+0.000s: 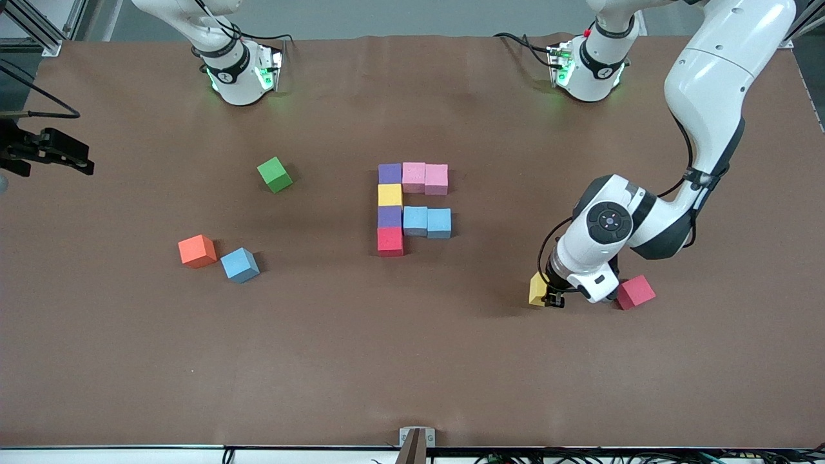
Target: Arrange 11 blocks into digit 3
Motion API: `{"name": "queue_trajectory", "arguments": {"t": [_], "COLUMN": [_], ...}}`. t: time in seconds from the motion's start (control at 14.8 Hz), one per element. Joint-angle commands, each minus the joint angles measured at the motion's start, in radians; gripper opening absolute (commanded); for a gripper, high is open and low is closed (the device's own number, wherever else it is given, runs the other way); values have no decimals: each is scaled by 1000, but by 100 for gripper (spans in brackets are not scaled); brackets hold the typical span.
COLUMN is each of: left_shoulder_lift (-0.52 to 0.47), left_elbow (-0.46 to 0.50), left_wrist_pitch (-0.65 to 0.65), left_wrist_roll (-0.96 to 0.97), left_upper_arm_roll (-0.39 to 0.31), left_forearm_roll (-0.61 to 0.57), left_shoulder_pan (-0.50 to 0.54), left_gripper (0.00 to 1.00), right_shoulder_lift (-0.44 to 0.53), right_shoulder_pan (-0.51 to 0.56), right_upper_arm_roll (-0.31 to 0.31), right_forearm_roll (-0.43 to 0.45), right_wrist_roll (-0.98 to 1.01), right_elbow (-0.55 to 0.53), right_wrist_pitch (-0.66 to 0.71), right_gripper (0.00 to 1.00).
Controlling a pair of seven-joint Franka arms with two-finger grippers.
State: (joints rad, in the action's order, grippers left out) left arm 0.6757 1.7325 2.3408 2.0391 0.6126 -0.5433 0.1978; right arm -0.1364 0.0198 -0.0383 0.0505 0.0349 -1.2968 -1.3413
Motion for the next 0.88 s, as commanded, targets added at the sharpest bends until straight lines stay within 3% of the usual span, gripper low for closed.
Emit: {"name": "queue_trajectory", "arguments": {"t": [0.0, 0.27, 0.68, 0.81], "left_shoulder_lift": [7, 9, 7, 7], "left_elbow": [-19, -19, -19, -21], "left_wrist_pitch": [-15, -15, -15, -15], "left_wrist_roll": [1, 1, 3, 3], "left_upper_arm_roll": [1, 1, 1, 1], "left_forearm_roll": [16, 16, 16, 16], "left_shoulder_pan": [-5, -5, -5, -5], "left_gripper": [41, 41, 41, 41], "right_shoulder_lift": [38, 41, 168, 173], "right_shoulder_pan": [-21, -21, -11, -11], "right_upper_arm_roll": [28, 57, 81, 81], "right_forearm_roll": [-12, -17, -46, -46], "right_wrist_roll": [38, 88, 91, 94], "right_elbow": [-47, -61, -258, -266], "right_wrist_pitch": [-19, -21, -134, -136], "right_gripper": [100, 100, 100, 100]}}
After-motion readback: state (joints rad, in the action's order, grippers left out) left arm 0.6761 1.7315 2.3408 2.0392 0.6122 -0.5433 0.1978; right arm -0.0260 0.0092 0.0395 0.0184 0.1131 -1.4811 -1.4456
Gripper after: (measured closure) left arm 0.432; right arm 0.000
